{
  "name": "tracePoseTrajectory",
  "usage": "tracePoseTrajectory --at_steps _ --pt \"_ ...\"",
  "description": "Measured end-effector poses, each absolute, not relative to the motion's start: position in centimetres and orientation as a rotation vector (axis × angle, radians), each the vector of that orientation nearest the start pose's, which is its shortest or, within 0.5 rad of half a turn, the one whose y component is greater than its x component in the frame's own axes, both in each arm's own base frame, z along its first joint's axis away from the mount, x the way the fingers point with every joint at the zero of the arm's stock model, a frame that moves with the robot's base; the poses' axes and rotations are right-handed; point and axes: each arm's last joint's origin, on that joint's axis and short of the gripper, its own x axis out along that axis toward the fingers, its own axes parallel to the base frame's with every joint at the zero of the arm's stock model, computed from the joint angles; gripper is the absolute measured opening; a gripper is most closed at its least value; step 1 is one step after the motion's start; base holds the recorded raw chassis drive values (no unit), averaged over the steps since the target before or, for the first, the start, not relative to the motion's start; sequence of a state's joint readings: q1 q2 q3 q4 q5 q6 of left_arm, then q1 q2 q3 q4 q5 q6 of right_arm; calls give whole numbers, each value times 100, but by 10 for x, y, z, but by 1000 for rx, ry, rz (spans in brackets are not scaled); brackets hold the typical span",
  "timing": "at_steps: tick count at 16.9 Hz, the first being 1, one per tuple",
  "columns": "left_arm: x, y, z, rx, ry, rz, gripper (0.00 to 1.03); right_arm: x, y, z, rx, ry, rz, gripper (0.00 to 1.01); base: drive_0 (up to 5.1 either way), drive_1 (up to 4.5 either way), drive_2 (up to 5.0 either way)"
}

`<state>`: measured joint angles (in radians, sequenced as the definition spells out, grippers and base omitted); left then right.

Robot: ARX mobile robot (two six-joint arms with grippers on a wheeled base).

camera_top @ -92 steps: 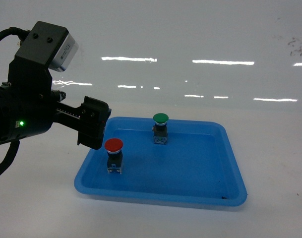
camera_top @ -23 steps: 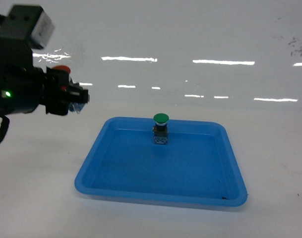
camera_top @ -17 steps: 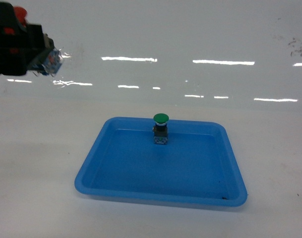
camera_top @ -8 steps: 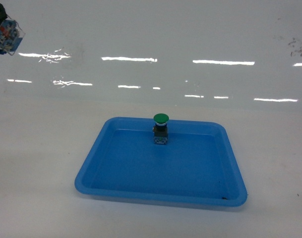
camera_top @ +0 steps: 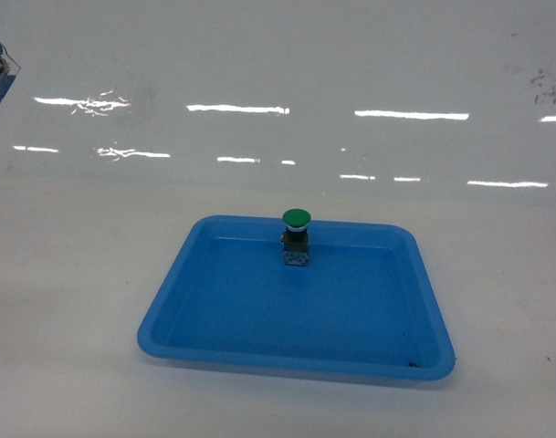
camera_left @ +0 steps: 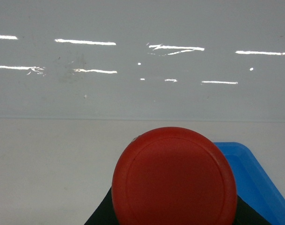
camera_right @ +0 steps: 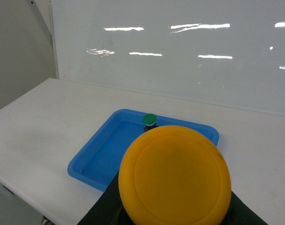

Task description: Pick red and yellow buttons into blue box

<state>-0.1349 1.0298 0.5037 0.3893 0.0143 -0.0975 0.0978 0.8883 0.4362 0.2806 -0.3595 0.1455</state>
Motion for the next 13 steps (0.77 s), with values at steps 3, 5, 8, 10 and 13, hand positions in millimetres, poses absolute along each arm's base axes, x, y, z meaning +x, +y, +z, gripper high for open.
tracePoseTrajectory --at_steps 3,5,8,10,13 --pt "220 -30 244 -89 154 -143 24 192 29 239 166 208 439 26 0 0 0" --pt "220 -30 244 -89 148 -143 24 192 29 239 165 204 440 26 0 0 0" --pt "220 -30 244 -89 148 -143 24 192 29 239 165 205 440 26 0 0 0" --pt "220 -30 244 -89 153 -142 24 192 29 238 166 209 440 26 0 0 0" --pt "220 -30 244 -89 149 -143 24 191 29 238 166 211 440 26 0 0 0"
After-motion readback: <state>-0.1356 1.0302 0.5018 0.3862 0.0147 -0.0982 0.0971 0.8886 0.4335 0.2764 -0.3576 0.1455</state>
